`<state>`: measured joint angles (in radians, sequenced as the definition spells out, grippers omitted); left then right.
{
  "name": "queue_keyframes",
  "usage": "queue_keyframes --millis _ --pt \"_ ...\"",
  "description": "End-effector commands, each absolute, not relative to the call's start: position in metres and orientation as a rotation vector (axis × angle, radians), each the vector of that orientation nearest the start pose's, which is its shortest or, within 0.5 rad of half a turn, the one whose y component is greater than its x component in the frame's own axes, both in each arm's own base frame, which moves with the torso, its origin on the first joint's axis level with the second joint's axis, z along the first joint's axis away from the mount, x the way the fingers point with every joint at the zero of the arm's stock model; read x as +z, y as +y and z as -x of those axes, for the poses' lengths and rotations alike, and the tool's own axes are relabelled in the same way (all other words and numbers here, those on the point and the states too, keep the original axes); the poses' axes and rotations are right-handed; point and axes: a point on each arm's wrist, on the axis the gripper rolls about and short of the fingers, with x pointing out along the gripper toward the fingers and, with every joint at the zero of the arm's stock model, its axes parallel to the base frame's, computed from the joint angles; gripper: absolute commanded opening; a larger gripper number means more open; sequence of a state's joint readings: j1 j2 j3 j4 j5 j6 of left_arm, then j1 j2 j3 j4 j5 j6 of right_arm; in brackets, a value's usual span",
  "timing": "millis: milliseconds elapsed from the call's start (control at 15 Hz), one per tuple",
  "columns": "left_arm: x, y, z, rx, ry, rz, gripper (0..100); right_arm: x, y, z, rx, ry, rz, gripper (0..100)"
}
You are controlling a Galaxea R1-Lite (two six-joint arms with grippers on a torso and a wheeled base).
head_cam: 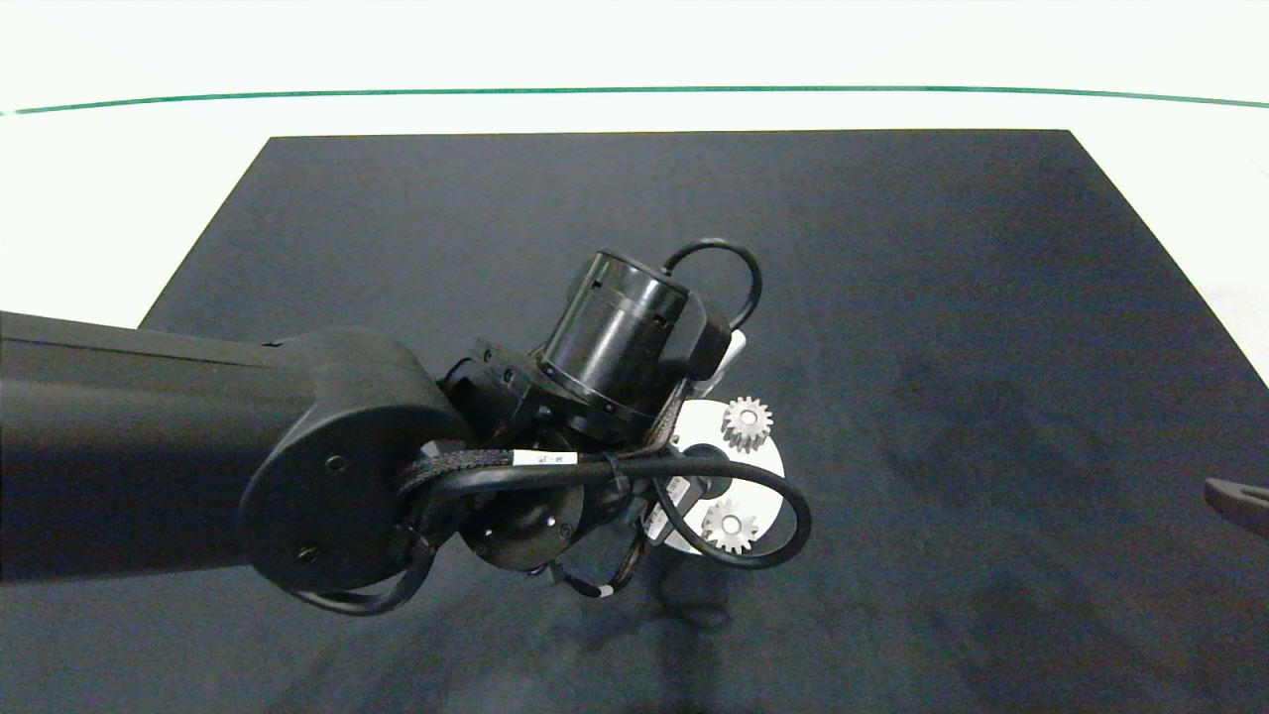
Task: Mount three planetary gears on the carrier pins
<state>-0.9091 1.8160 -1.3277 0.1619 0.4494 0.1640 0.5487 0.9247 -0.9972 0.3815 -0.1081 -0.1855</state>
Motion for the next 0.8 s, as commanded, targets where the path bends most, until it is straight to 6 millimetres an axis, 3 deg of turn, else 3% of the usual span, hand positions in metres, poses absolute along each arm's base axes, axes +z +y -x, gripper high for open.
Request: queue_keyframes --millis 67,800 --pt "0.2119 -0.2669 -0.2208 -0.483 0.482 -0.574 0 0.2957 0.0427 -0.0744 0.464 0.258 0.283 100" --pt "0.2103 -0.2704 -0.2234 -0.512 0.478 -0.555 0 0.2953 0.0427 -0.0745 0.464 0.259 0.285 100"
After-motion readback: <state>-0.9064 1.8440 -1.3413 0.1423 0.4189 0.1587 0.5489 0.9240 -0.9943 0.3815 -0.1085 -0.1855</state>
